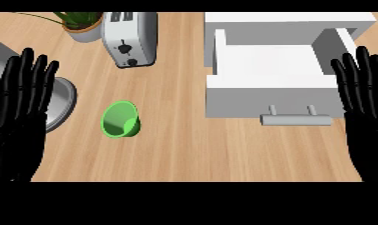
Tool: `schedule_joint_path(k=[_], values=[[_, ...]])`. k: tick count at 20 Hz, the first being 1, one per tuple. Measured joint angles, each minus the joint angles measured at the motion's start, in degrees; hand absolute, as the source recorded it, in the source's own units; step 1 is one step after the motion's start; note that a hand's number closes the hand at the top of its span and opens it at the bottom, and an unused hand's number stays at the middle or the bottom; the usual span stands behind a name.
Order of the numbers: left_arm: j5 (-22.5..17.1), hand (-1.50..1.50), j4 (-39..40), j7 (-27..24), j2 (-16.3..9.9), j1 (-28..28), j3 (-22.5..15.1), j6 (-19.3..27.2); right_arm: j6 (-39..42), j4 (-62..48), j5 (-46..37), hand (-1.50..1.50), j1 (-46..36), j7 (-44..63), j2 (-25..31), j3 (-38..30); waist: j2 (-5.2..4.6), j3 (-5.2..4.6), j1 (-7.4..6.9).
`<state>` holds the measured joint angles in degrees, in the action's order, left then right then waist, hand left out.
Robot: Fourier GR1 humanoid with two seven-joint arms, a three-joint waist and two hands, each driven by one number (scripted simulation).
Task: Pick up the cup, place it into the drawer and close the drawer
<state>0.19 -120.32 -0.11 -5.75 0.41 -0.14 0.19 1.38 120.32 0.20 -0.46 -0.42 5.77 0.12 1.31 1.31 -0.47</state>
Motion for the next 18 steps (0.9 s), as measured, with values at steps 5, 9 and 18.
schedule_joint_path(k=[5,9,18], values=[[-4.8,-1.50,1.1,-2.7,-1.6,-0.4,-0.2,-5.7,0.5,-1.0,0.1,-1.50,0.6,-1.1,-0.7,0.7,-0.93,-0.95,0.34],[-12.1,-1.50,4.4,-2.2,-0.7,0.3,-2.3,-10.4,1.7,-1.4,2.5,-1.50,0.2,1.9,-1.3,2.1,-1.25,-1.21,0.57],[-20.0,-1.50,8.5,1.6,-0.4,-2.8,-0.5,-14.0,1.7,-1.5,4.9,-1.50,-3.8,8.0,-1.5,1.4,-1.29,-1.30,0.49]])
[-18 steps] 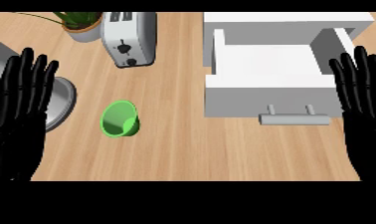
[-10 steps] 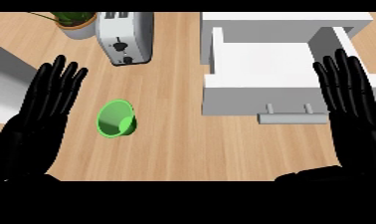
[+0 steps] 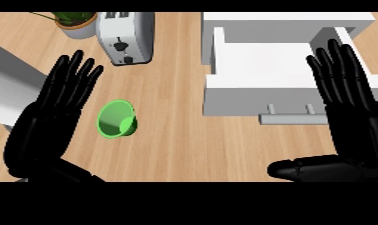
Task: Pick up the cup, place it into the drawer and close the drawer
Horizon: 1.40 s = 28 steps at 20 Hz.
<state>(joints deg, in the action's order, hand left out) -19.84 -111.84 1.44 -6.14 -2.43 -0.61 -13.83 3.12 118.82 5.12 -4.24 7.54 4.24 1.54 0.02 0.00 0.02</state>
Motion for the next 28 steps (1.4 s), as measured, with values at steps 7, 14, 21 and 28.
schedule_joint_path(k=[7,14,21,28], values=[[0.9,-1.50,2.8,0.2,1.1,-1.9,0.2,0.1,1.2,-0.8,0.2,-1.50,1.9,-2.5,-0.7,-0.2,0.00,-0.01,0.03],[3.1,-1.50,1.5,0.6,2.4,0.4,-1.0,1.0,1.5,-1.9,-0.3,-1.50,1.5,-3.6,-1.2,-0.3,0.01,0.01,-0.03],[4.6,-1.50,5.6,-1.8,2.1,2.3,0.1,-0.6,1.2,0.4,-0.1,-1.50,1.4,-1.3,-1.0,-0.8,0.01,-0.01,0.00],[6.4,-1.50,12.7,-5.7,1.3,2.6,2.5,-2.0,1.5,0.3,1.3,-1.50,-1.2,1.3,0.1,-2.7,-0.01,-0.01,0.00]])
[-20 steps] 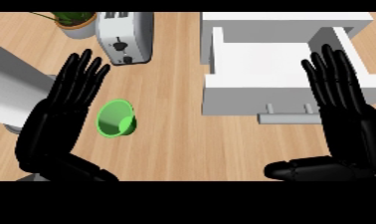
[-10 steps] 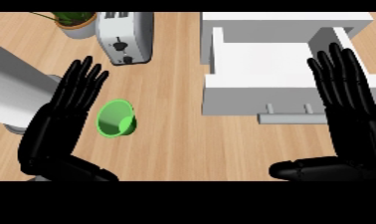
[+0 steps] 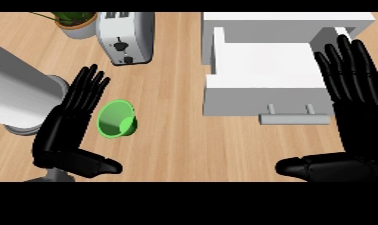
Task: Pick up the cup, place it into the drawer and close the drawer
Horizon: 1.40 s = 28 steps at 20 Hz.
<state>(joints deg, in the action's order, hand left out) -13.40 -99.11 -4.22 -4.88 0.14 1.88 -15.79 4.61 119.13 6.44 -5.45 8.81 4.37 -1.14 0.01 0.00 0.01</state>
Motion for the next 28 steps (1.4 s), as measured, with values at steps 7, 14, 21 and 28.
schedule_joint_path(k=[7,14,21,28], values=[[2.5,-1.50,6.7,-4.9,-0.9,0.2,2.3,-0.9,0.2,-1.0,0.1,-1.50,-0.1,-0.6,-0.4,0.0,-0.01,0.01,0.00],[4.0,-1.50,18.5,-11.9,-3.0,-2.7,5.3,-3.4,1.1,-1.6,0.1,-1.50,-0.4,-1.2,0.0,-0.3,-0.02,-0.01,0.07],[6.5,-1.50,28.8,-18.1,-3.9,-5.4,6.4,-4.6,1.3,-0.8,-0.2,-1.50,1.0,-1.8,-0.7,0.4,-0.01,0.00,0.11],[9.1,-1.50,40.7,-26.4,-3.7,-9.0,7.2,-4.0,1.5,-0.2,1.6,-1.50,-1.2,1.1,0.4,-1.3,-0.04,-0.01,0.15]])
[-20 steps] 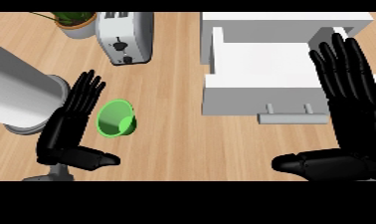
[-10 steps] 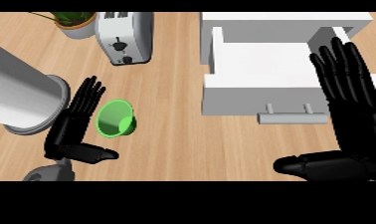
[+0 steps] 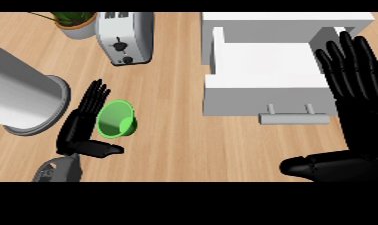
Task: Pick up the cup, place it into the drawer and close the drawer
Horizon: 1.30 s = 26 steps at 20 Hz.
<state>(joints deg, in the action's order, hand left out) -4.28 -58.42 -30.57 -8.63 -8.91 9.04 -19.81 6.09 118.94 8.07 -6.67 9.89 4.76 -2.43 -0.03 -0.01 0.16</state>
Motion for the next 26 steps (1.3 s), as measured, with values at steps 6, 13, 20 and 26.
schedule_joint_path(k=[6,13,20,26], values=[[1.7,-1.50,9.8,-7.0,-0.8,-3.1,0.9,0.2,0.0,-1.3,-1.5,-1.50,0.5,-1.5,-0.8,1.3,-0.02,-0.02,0.04],[3.5,-1.50,20.6,-12.8,-2.3,-7.1,1.6,0.3,0.1,0.4,-0.7,-1.50,0.3,0.3,-0.6,1.0,-0.02,-0.01,0.11],[4.3,-1.50,27.1,-16.2,-3.0,-9.7,1.3,0.1,0.0,1.3,-0.5,-1.50,0.4,1.1,-0.6,1.0,-0.03,-0.03,0.14],[4.0,-1.50,31.9,-17.7,-2.4,-12.8,1.7,0.4,1.4,0.3,1.0,-1.50,1.4,-0.7,-0.1,-0.6,-0.07,-0.04,0.27]])
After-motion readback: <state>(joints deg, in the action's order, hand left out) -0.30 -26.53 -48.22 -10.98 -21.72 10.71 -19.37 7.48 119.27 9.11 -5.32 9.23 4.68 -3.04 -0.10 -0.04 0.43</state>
